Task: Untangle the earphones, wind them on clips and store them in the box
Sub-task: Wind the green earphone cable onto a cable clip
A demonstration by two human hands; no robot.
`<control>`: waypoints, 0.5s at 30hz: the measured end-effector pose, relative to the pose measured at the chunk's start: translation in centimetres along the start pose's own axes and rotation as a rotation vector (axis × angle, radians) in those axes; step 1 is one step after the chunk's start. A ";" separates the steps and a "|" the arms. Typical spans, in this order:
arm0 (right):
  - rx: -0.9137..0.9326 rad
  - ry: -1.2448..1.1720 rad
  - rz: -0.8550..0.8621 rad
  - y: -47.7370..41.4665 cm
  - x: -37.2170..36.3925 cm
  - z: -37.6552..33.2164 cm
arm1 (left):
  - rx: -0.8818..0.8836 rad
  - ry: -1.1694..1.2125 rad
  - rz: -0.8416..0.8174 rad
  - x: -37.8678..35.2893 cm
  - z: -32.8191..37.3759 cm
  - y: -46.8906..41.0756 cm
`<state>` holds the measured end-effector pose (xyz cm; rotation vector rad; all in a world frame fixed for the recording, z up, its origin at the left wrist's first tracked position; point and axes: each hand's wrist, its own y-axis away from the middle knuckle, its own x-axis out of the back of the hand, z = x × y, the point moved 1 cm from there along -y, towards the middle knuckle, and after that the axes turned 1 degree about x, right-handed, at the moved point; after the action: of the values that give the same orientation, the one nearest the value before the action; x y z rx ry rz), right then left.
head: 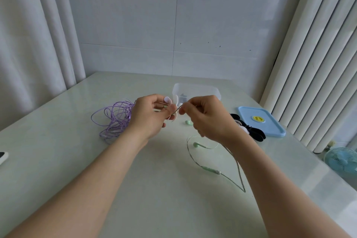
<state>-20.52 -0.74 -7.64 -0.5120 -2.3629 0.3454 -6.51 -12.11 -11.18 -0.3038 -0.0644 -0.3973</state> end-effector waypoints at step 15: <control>0.023 0.075 0.348 -0.9 0.9 1.7 | 0.097 0.332 -0.428 -1.1 0.6 0.5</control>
<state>-22.55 -1.31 -7.99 -0.9121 -2.1914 0.5001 -7.31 -11.12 -10.86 -0.1226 0.1799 -0.8615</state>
